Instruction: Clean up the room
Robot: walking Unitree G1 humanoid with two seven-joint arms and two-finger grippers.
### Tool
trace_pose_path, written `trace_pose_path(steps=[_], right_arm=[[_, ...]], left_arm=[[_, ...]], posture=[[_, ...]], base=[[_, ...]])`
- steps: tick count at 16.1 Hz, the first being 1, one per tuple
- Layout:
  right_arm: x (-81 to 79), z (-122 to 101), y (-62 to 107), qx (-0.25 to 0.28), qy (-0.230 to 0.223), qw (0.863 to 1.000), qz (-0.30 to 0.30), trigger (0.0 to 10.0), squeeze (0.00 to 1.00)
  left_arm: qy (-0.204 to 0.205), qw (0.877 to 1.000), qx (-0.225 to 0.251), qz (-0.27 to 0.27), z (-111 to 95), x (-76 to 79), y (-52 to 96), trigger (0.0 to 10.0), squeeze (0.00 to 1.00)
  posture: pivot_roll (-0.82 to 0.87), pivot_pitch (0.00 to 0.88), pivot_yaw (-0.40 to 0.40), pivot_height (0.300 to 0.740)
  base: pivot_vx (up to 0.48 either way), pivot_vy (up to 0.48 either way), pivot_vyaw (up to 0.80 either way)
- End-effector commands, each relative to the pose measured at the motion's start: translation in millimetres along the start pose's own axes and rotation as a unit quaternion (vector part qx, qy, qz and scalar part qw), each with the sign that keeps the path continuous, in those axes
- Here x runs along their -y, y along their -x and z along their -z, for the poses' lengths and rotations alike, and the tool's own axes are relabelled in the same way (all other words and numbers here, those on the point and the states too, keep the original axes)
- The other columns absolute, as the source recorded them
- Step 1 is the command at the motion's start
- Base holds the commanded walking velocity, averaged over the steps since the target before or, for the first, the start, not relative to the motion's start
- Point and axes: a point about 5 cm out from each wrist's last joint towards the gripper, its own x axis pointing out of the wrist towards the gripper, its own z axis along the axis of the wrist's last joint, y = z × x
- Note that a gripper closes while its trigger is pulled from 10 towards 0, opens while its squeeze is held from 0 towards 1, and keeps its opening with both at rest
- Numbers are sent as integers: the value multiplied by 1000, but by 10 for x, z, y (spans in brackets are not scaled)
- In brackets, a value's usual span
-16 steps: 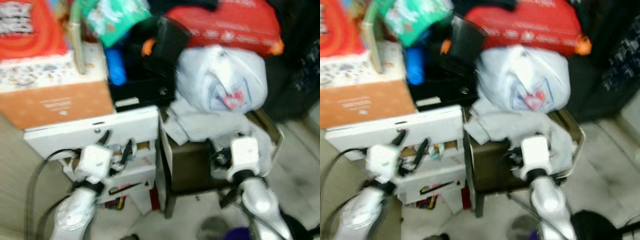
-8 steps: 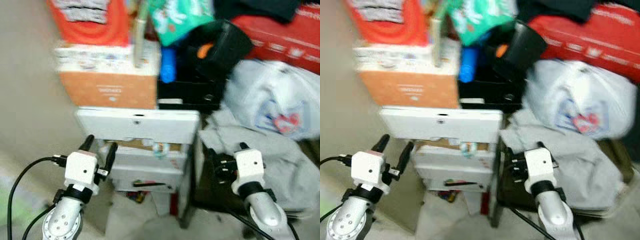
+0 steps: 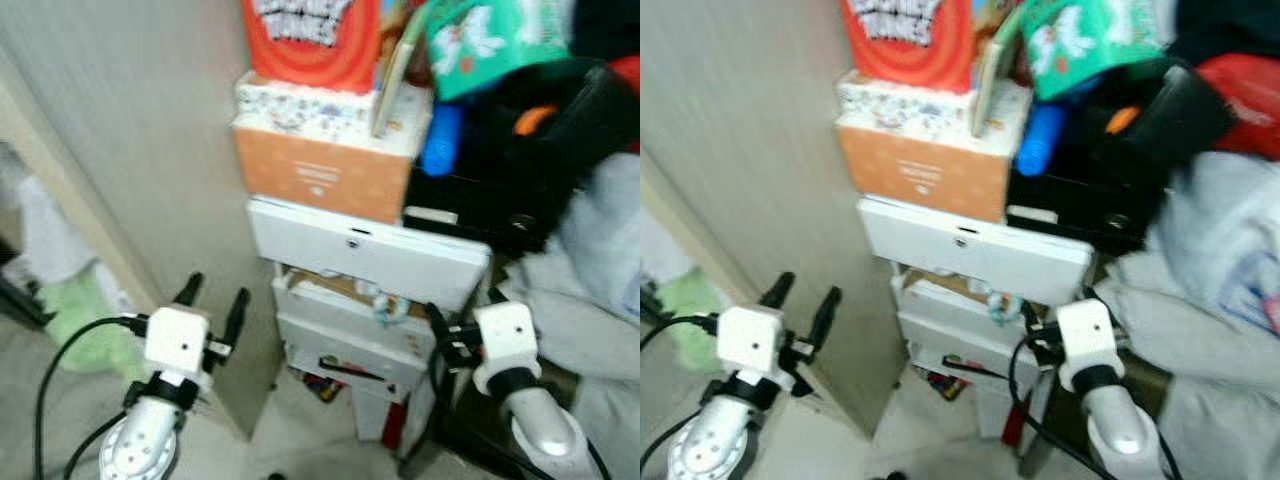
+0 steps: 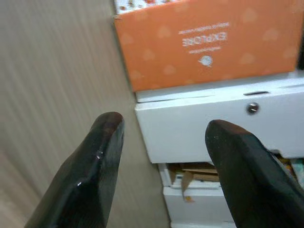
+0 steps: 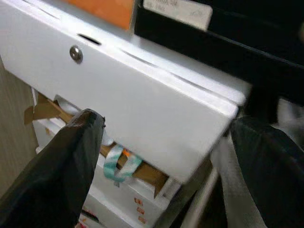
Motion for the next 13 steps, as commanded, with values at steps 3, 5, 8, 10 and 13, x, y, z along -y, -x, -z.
trace_pose_path(steps=[3,5,8,10,13], right_arm=[[-25,-57,-16,13,-1,1000,-6,10000,0],[-23,-63,-18,13,-3,1000,-7,10000,0],[3,-78,52,13,-2,1000,-4,10000,0],[51,-77,169,8,-3,1000,3,10000,0],[56,-10,370,-16,-3,1000,-5,10000,0]], left_arm=[[-9,1000,1,-5,-14,-48,6,10000,0],[-10,1000,1,-9,-22,-61,18,10000,0],[-14,999,-2,-34,-55,-117,117,10000,0],[-18,999,-9,-51,-55,-155,187,10000,0],[-20,997,-25,-64,-33,-228,293,10000,0]], posture=[[-74,64,-23,740],[-75,67,-24,740],[-75,69,-25,740],[-68,75,-30,740],[-68,73,-28,740]], base=[[0,0,800],[0,0,800],[0,0,800],[0,0,800],[0,0,650]])
